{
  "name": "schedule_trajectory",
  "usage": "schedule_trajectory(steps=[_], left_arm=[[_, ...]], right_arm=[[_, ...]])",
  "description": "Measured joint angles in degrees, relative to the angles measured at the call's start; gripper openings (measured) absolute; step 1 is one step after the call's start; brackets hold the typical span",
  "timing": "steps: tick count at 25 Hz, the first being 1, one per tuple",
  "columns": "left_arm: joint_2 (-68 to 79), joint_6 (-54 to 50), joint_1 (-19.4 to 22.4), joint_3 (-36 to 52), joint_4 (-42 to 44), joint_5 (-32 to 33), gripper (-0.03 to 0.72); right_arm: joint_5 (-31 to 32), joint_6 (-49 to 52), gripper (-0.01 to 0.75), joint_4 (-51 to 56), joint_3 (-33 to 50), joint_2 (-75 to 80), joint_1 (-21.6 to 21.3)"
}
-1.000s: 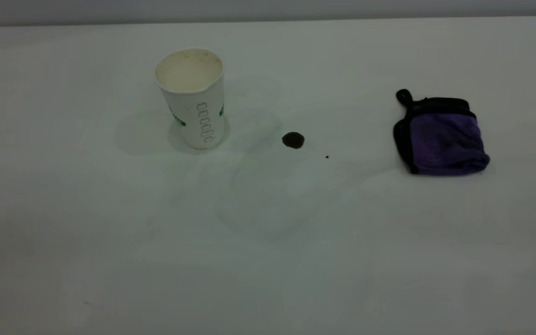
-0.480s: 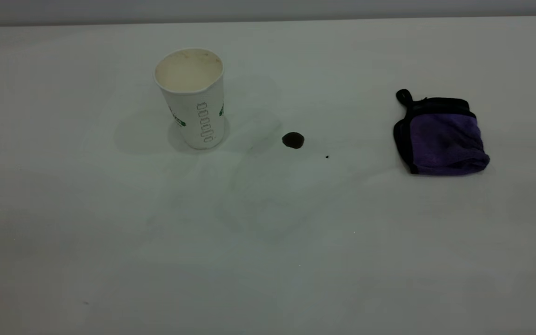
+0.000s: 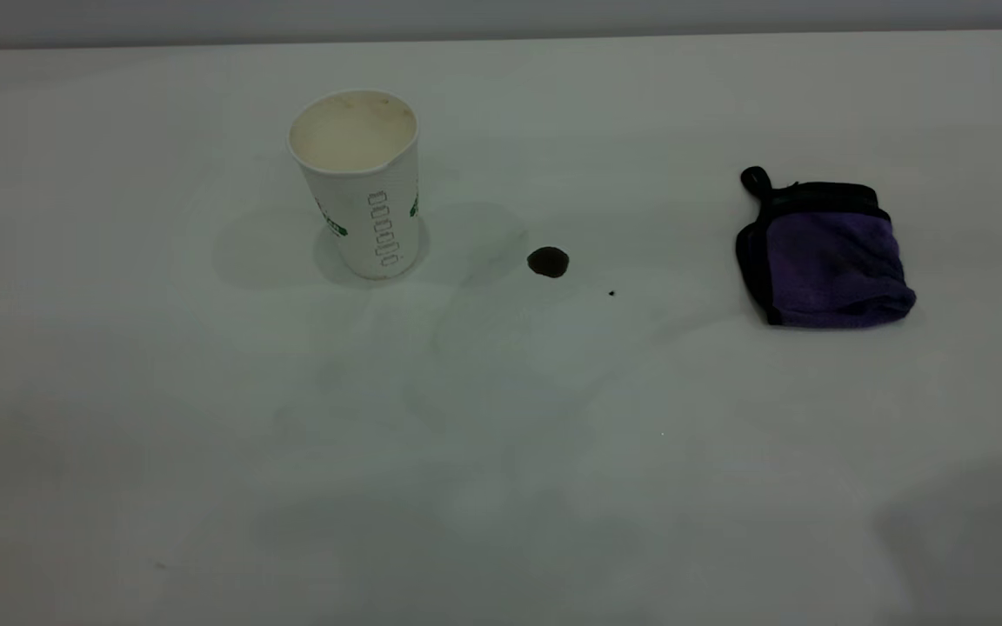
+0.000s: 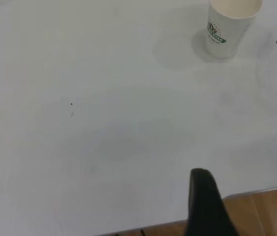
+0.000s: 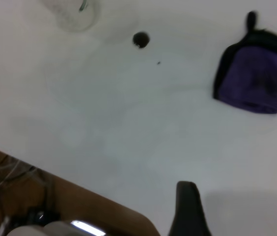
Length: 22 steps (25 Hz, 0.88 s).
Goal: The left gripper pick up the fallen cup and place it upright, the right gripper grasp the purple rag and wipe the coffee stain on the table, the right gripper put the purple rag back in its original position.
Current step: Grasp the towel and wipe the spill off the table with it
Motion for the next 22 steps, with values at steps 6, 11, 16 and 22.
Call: schedule_trajectory(steps=[6, 11, 16, 22], left_arm=[[0.0, 0.0, 0.0, 0.0, 0.0, 0.0, 0.473], [0.0, 0.0, 0.0, 0.0, 0.0, 0.0, 0.473], [0.0, 0.0, 0.0, 0.0, 0.0, 0.0, 0.473], [0.0, 0.0, 0.0, 0.0, 0.0, 0.0, 0.473]], right_arm=[[-8.4, -11.3, 0.592, 6.5, -2.7, 20.6, 2.2], [-16.6, -12.6, 0.592, 4.7, -7.2, 37.9, 6.5], [-18.8, -7.0, 0.592, 0.6, -14.8, 53.6, 6.8], [-18.4, 0.8, 0.592, -3.6, -26.7, 68.2, 6.8]])
